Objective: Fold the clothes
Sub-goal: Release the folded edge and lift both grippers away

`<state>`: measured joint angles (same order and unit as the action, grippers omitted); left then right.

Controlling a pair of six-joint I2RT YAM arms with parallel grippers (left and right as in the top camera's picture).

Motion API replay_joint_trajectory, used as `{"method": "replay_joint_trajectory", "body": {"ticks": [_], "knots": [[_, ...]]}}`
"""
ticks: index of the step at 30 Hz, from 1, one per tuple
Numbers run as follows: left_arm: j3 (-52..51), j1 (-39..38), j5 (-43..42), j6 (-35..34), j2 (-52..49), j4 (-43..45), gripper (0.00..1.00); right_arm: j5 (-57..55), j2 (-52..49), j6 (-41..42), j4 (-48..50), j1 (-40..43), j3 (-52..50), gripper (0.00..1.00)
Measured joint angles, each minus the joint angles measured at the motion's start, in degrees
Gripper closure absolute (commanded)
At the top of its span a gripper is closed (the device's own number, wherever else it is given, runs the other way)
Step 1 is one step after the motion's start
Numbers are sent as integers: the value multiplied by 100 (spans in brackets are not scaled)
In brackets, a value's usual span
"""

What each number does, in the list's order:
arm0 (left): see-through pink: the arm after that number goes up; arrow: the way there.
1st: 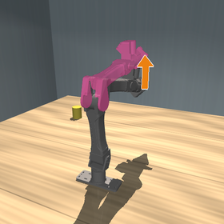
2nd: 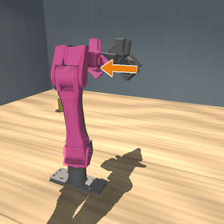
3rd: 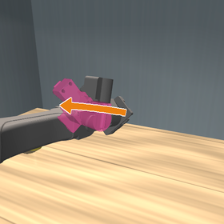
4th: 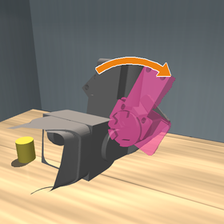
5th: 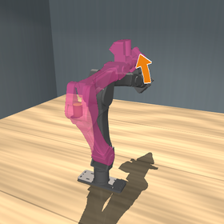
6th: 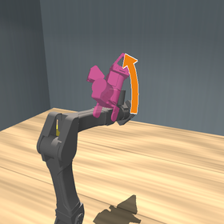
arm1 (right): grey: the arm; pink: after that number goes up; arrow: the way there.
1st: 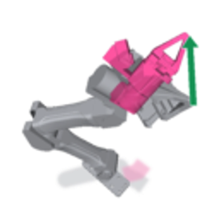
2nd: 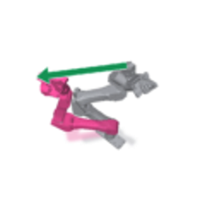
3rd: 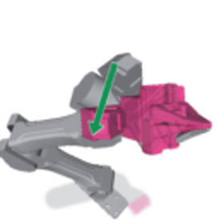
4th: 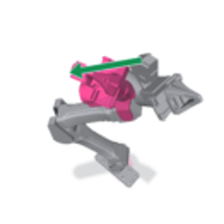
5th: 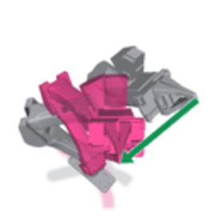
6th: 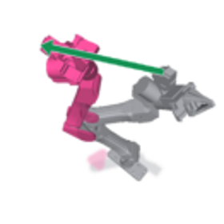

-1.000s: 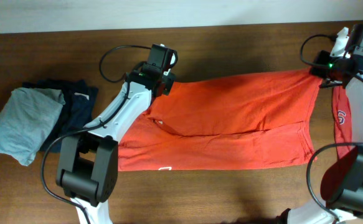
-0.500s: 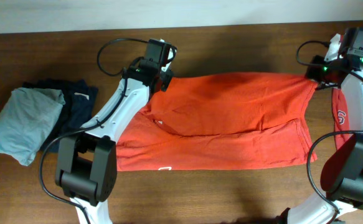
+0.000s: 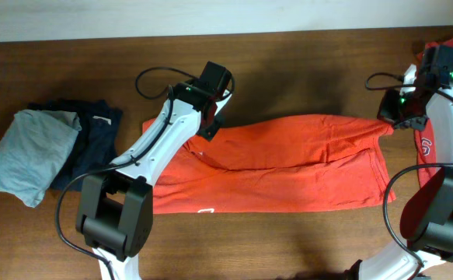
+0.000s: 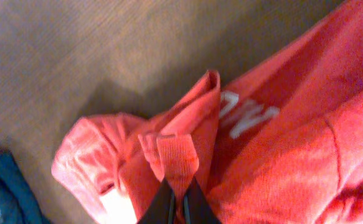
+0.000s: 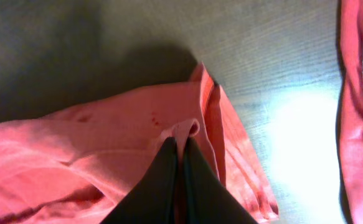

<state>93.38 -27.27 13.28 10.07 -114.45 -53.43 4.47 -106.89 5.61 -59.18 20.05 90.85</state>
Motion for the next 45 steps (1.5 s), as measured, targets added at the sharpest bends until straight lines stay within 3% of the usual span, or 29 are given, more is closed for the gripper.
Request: {"method": "replay_joint_trajectory", "body": {"ticks": [18, 24, 27, 30, 33, 41, 45], "knots": [[2, 2, -114, 0, 0, -1032, 98, -1027, 0, 632, -636, 0, 0, 89], [2, 0, -138, 0, 0, -1204, 91, -1069, 0, 645, -671, 0, 0, 89], [2, 0, -151, -9, 0, -1215, 69, -1069, 0, 647, -710, 0, 0, 84], [0, 2, -146, 11, 0, -1217, 59, -1134, 0, 732, -807, 0, 0, 71], [2, 2, -114, 20, 0, -1220, 56, -1196, 0, 796, -813, 4, 0, 67], [4, 2, 245, -11, 0, -1246, 57, -1250, 0, 833, -726, 13, 0, 68], [225, 24, 575, -260, 0, -1316, 58, -564, 0, 437, -529, 44, 2, 68]]}}
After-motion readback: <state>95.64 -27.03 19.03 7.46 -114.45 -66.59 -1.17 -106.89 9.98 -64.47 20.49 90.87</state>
